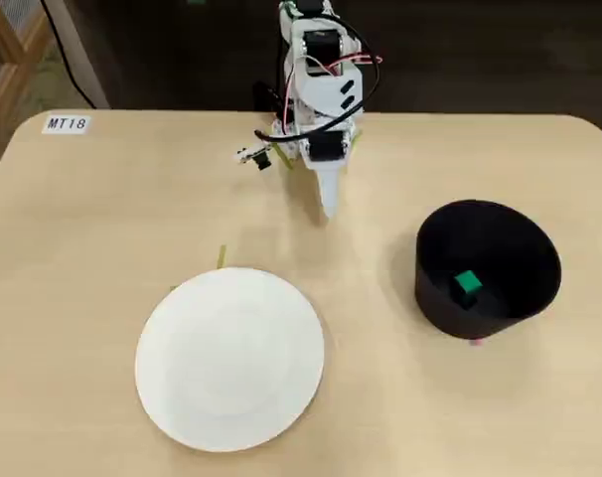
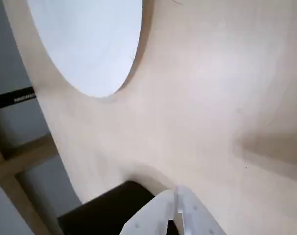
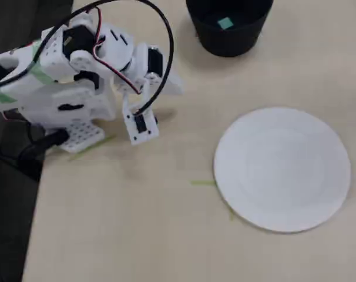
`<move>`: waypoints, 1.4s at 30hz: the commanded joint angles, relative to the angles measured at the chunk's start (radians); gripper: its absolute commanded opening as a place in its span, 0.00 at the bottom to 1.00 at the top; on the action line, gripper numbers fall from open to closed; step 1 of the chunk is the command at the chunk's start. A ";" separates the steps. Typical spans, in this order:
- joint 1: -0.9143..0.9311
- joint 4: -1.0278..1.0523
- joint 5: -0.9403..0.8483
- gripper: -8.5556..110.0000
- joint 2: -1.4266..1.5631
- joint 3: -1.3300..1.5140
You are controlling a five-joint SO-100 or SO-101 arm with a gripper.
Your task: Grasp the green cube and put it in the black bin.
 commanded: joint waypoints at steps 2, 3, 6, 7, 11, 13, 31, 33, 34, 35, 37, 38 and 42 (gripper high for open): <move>0.008 -0.017 0.003 0.07 -0.003 0.002; 0.008 -0.017 0.003 0.07 -0.003 0.002; 0.012 -0.017 0.012 0.07 -0.003 0.002; 0.021 -0.017 0.020 0.07 -0.003 0.002; 0.041 -0.021 0.032 0.07 -0.002 0.003; 0.041 -0.021 0.032 0.07 -0.002 0.003; 0.041 -0.021 0.029 0.07 -0.002 0.003; 0.041 -0.021 0.029 0.07 -0.002 0.003; 0.041 -0.021 0.029 0.07 -0.002 0.003; 0.041 -0.021 0.029 0.07 -0.002 0.003; 0.041 -0.021 0.029 0.07 -0.002 0.003; 0.041 -0.021 0.029 0.07 -0.002 0.003; 0.041 -0.021 0.029 0.07 -0.002 0.003</move>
